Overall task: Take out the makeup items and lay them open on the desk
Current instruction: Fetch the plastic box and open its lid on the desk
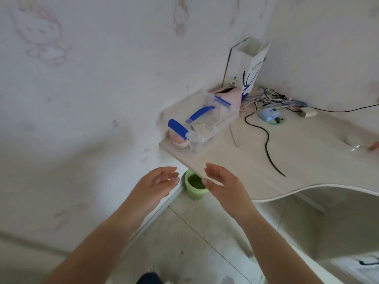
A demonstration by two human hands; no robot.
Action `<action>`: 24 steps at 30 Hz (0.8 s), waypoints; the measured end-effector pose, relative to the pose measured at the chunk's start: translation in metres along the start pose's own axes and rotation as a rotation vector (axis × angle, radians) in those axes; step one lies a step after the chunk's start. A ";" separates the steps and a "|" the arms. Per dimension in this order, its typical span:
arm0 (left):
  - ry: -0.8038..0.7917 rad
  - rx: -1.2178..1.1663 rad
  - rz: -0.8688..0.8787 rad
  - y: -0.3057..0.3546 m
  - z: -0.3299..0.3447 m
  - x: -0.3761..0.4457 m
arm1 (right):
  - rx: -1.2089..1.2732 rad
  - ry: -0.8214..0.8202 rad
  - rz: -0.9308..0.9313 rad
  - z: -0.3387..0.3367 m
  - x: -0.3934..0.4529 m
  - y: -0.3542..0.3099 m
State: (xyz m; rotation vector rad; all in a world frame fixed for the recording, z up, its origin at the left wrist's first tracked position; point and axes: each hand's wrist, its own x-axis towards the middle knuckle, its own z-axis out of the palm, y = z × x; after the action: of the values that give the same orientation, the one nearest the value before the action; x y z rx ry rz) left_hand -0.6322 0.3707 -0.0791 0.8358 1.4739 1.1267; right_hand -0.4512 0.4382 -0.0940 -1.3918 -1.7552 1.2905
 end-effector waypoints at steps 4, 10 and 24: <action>-0.040 -0.057 -0.044 0.014 -0.005 0.070 | -0.017 0.071 0.011 -0.011 0.058 -0.005; -0.088 -0.232 -0.127 0.039 -0.005 0.164 | -0.020 0.193 0.032 -0.031 0.132 -0.010; 0.319 -0.503 -0.329 0.017 0.016 0.238 | -0.312 0.105 -0.044 -0.103 0.293 0.013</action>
State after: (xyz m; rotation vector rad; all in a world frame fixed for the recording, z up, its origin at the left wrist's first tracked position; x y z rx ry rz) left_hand -0.6664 0.5996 -0.1385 0.0627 1.4217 1.3331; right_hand -0.4492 0.7486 -0.1059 -1.5474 -1.9628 0.9310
